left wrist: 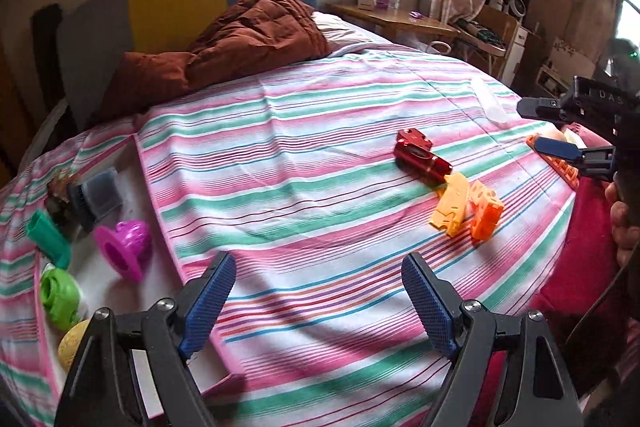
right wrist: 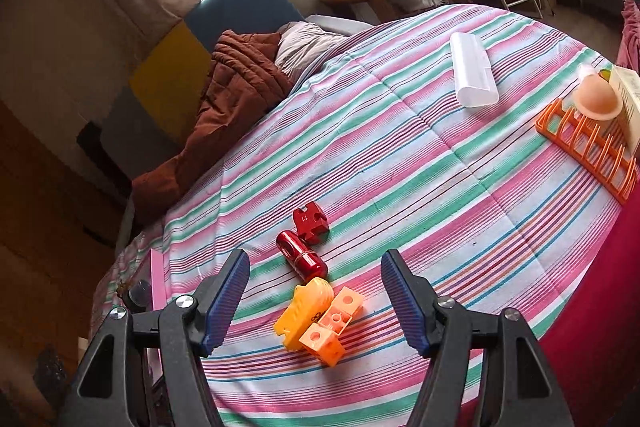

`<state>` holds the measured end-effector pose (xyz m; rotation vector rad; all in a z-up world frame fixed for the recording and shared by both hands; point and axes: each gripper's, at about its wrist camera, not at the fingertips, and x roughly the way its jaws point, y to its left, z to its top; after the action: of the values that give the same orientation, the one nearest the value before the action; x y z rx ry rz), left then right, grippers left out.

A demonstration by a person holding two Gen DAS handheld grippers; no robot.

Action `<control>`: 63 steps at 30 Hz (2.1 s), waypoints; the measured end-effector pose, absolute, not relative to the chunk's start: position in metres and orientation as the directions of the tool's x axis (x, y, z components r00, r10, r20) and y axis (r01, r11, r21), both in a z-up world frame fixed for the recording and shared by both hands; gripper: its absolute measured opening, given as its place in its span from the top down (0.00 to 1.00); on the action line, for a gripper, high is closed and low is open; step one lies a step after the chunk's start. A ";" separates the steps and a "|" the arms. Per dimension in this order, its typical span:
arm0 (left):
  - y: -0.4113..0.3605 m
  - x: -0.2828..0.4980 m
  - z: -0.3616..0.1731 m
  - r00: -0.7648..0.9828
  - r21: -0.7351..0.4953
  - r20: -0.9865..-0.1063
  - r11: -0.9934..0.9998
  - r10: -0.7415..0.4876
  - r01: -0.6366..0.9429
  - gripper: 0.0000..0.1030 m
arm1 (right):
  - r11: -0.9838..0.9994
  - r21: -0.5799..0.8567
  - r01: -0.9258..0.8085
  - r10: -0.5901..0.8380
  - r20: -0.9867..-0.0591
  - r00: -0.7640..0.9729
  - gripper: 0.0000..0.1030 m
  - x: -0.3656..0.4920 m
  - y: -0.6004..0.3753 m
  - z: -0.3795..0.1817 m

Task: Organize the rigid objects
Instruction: 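Move both grippers toward the red and orange blocks on the bedspread, then close the left gripper on the yellow block, then lower the right gripper onto the orange cube block and close it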

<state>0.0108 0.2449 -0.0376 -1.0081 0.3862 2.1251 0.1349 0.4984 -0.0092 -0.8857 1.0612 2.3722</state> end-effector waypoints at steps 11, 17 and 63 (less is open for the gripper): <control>0.333 0.012 -0.061 -0.275 -0.038 -0.799 -0.501 0.535 -0.864 0.23 | -0.630 0.543 -0.556 0.071 -0.672 -0.737 0.33 0.135 0.499 -0.011; 0.367 0.006 -0.075 -0.206 -0.040 -0.827 -0.421 0.523 -0.906 0.25 | -0.632 0.543 -0.553 0.049 -0.684 -0.728 0.33 0.132 0.500 -0.013; 0.302 0.011 -0.087 -0.260 -0.073 -0.826 -0.552 0.500 -0.831 0.49 | -0.619 0.509 -0.599 0.052 -0.733 -0.678 0.33 0.128 0.501 -0.016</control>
<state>0.0106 0.3024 -0.0870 -1.0664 0.4812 1.9191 0.1276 0.5007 -0.0155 -0.9802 1.0925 2.3211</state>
